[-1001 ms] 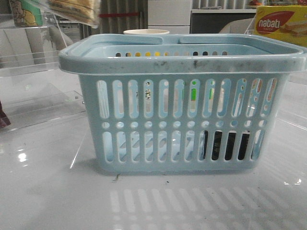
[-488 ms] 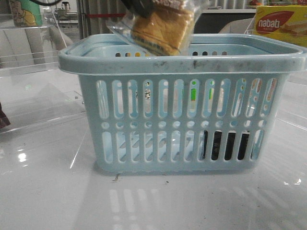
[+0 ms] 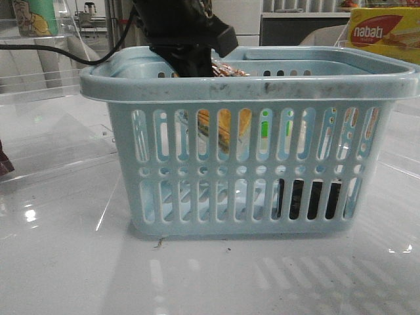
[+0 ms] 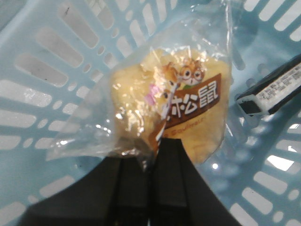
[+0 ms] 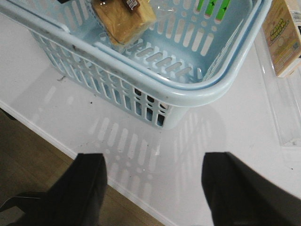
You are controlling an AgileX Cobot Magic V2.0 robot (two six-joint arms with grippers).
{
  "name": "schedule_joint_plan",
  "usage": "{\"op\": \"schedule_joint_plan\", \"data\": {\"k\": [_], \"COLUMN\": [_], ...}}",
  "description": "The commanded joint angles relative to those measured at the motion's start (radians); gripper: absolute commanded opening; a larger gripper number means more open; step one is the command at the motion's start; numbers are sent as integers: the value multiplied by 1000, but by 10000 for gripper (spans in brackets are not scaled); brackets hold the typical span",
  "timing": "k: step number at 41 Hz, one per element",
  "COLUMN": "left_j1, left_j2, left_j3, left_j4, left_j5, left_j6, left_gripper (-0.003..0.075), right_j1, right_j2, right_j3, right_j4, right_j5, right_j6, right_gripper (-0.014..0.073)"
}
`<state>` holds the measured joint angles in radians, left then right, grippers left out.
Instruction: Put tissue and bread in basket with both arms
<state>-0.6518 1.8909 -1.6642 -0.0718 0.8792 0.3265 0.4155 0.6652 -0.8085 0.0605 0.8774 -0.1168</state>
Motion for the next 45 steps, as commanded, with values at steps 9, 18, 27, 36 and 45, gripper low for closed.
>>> {"op": "schedule_joint_plan", "data": {"k": [9,18,27,36,45], "left_j1": [-7,-7,-7,-7,-7], "left_j2": [-44,-42,-44,-118,-267], "left_j3": [-30,-30,-94,-200,-202], "left_j4": [-8,-6,84,86,86], "left_j5": [-53,-53,38,154,208], "left_j6": [1,1,1,-39,-140], "left_gripper": [115,370,435,435,435], "right_j1": [-1,-1,-1,-1,-1], "right_j2": [1,1,1,1,1], "right_j3": [-27,-27,-27,-27,-27], "right_j4": [-6,-6,-6,-6,-6], "right_j5": [-65,-65,-65,-65,-65], "right_j6": [-4,-4,-4,-4,-4], "right_gripper": [540,540,540,540,540]}}
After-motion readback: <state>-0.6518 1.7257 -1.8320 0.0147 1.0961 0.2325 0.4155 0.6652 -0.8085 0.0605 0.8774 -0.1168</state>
